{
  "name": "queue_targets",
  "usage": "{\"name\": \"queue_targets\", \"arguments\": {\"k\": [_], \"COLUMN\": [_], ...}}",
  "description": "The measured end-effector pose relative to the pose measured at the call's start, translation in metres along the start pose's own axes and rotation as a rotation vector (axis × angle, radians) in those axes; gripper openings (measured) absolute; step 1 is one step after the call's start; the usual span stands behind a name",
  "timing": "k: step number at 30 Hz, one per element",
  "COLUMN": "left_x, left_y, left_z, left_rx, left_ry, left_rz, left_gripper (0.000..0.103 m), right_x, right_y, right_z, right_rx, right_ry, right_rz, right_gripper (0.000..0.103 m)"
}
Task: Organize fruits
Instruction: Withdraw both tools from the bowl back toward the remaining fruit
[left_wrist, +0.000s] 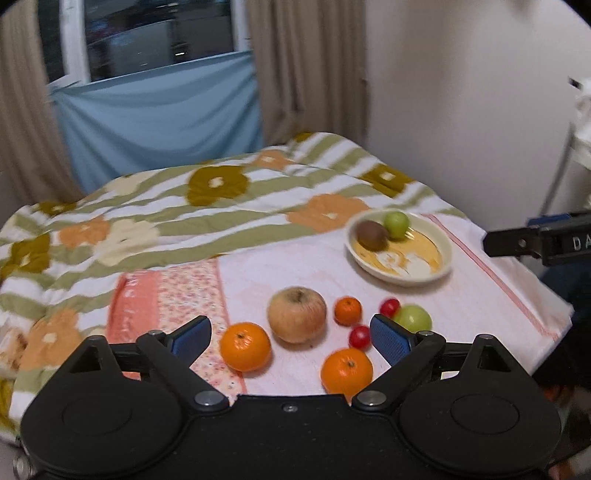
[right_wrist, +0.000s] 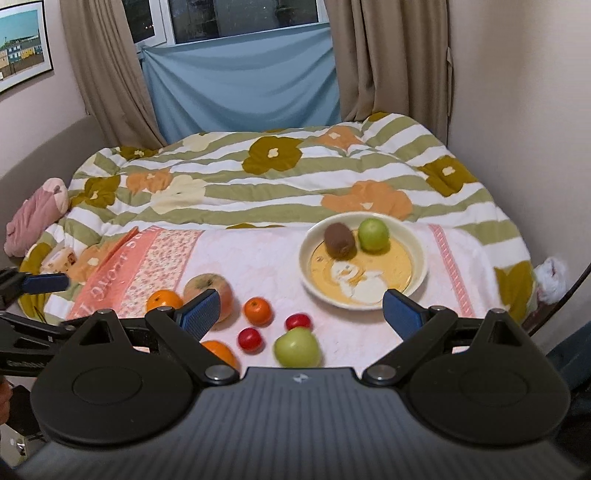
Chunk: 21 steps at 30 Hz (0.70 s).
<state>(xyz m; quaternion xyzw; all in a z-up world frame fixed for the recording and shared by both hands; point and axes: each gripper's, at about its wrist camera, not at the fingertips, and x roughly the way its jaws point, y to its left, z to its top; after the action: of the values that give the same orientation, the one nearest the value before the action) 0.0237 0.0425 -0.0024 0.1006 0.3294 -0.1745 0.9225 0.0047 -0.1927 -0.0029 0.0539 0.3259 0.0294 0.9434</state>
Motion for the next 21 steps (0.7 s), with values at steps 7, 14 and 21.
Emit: {"name": "queue_targets", "arguments": {"k": [7,14,21], "left_x": [0.031,0.071,0.112], "left_y": [0.009,0.007,-0.002], "left_z": [-0.025,-0.040,-0.047], "left_rx": [0.137,0.217,0.257], "left_ry": [0.039,0.083,0.135], "left_rz": [-0.129,-0.207,-0.274], "left_gripper": [0.095,0.095,0.093], "right_x": [0.014,0.045,0.075], "right_y": [0.022,0.036,0.038], "right_z": [-0.039,-0.079,-0.110], "right_rx": [-0.019,-0.085,-0.110], "right_ry": [0.035,0.109,0.186], "right_rz": [0.000,0.027,0.037], "right_gripper": [0.103,0.103,0.103]}}
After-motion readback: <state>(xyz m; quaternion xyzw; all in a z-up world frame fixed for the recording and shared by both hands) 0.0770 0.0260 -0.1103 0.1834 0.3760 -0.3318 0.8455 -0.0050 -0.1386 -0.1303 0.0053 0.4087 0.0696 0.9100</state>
